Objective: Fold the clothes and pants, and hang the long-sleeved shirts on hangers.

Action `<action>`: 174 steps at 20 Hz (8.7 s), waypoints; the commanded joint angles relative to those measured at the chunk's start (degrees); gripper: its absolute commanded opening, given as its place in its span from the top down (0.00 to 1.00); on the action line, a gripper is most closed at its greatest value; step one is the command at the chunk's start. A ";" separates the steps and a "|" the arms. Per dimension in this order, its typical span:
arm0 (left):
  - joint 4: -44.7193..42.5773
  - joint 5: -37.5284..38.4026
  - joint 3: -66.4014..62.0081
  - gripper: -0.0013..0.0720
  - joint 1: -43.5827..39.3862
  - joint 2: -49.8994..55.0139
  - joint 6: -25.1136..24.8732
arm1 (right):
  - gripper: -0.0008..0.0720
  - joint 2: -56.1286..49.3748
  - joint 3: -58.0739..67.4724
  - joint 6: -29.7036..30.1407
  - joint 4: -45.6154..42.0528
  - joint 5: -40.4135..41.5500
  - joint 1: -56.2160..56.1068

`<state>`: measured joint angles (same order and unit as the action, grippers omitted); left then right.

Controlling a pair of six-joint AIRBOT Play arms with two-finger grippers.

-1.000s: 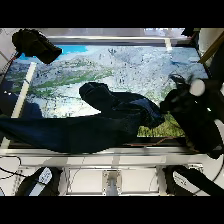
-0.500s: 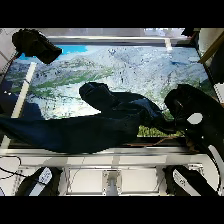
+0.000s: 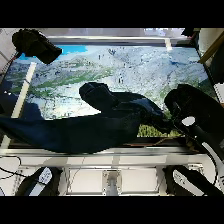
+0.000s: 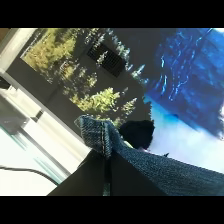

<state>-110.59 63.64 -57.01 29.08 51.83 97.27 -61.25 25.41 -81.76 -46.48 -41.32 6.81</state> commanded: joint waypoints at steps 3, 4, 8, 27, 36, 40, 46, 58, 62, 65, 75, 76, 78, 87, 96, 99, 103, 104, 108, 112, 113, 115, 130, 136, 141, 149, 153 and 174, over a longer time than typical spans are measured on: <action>1.66 0.00 0.02 0.96 0.04 0.02 -0.02 | 0.52 -3.41 2.34 1.36 3.23 8.52 -0.04; 1.64 0.00 0.02 0.96 0.04 0.02 -0.02 | 0.63 -3.41 3.08 2.05 3.17 9.42 -0.04; 1.57 -0.02 0.02 0.96 0.04 0.02 -0.04 | 0.86 -3.34 8.74 5.46 2.82 6.03 0.02; 0.87 0.22 0.02 0.96 0.04 -0.02 -1.73 | 0.86 5.55 36.96 2.73 -31.21 -43.28 8.57; 2.71 0.02 -0.17 0.86 0.04 -0.04 -1.77 | 0.57 1.70 15.06 -0.09 -37.22 -38.45 8.59; 1.64 0.87 -7.74 0.03 -0.11 -0.66 -1.62 | 0.33 6.78 28.46 -0.07 -42.93 -43.65 8.59; 45.64 -13.42 -18.62 0.36 -8.76 2.10 -12.04 | 0.33 9.60 46.42 -1.55 -37.70 -31.30 8.57; 60.35 -17.94 -25.33 0.15 -36.17 45.83 -12.68 | 0.33 0.37 46.47 1.97 -22.82 -31.19 8.50; 58.58 -18.38 -26.75 0.15 -35.34 49.29 -12.87 | 0.33 0.37 46.47 3.26 -22.84 -31.17 8.50; 57.33 -18.45 -26.82 0.15 -34.07 49.42 -12.85 | 0.33 0.37 46.47 3.41 -22.82 -31.12 8.50; 56.57 -12.79 -26.84 0.15 -34.99 53.13 -12.85 | 0.33 0.37 46.47 3.39 -22.80 -31.08 8.50; 56.61 -12.90 -26.84 0.15 -34.99 53.13 -12.83 | 0.33 0.37 46.47 3.39 -22.80 -31.08 8.50; 56.65 -13.05 -26.84 0.15 -35.08 53.20 -12.83 | 0.33 0.37 46.47 3.39 -22.80 -31.08 8.50; 56.65 -4.02 -26.93 0.15 -31.78 52.85 -12.61 | 0.33 0.31 46.47 3.39 -23.34 -31.08 8.50; 63.25 -11.19 -26.93 0.17 -34.82 55.36 -12.61 | 0.33 0.24 46.47 3.37 -23.34 -31.08 8.50; 64.24 -11.17 -26.93 0.64 -34.80 56.43 -12.61 | 0.33 0.24 46.47 3.37 -23.37 -31.08 8.50; 64.70 -10.95 -26.97 0.96 -32.17 53.70 -12.66 | 0.33 0.24 46.47 3.39 -24.81 -31.19 8.52; 64.04 -10.29 -26.97 0.97 -30.38 51.74 -12.66 | 0.33 0.26 46.47 3.39 -25.97 -31.65 8.52; 54.60 -3.43 -26.97 0.97 -20.72 40.61 -12.61 | 0.33 0.26 45.57 3.37 -35.12 -34.14 8.72; 42.66 4.87 -26.95 0.96 -11.78 30.36 -12.15 | 0.33 -2.10 35.85 3.08 -29.66 -23.78 10.03; 41.55 5.84 -26.95 0.96 -10.10 28.59 -12.00 | 0.33 -4.48 33.62 4.33 -24.52 -22.12 9.60; 41.59 7.19 -26.95 0.96 -7.82 26.75 -11.98 | 0.33 -11.69 32.13 9.31 -15.34 -17.18 7.65; 41.59 8.70 -26.36 0.96 -8.15 27.96 -12.26 | 0.33 -52.74 74.53 11.08 -2.62 -19.74 -9.18; 41.62 8.70 -26.36 0.96 -8.15 27.96 -12.24 | 0.33 -57.61 77.48 9.97 -1.33 -24.70 -10.45; 41.62 8.70 -26.36 0.96 -8.15 27.96 -12.24 | 0.39 -58.31 77.48 12.00 2.16 -25.16 -11.89; 41.53 8.66 -26.36 0.96 -5.46 24.76 -13.33 | 0.86 -54.49 88.70 12.55 5.33 -37.07 -7.10; 41.57 8.66 -26.36 0.96 0.15 18.95 -13.64 | 0.86 -41.92 92.30 7.19 -8.85 -48.52 -0.46; 40.37 -25.03 -26.32 0.96 -11.17 39.60 -17.46 | 0.86 -37.16 63.01 -10.34 -17.64 -1.42 0.72</action>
<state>-67.05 48.53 -83.33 19.33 88.75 78.85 -94.43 89.97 -87.64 -63.31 -55.90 9.58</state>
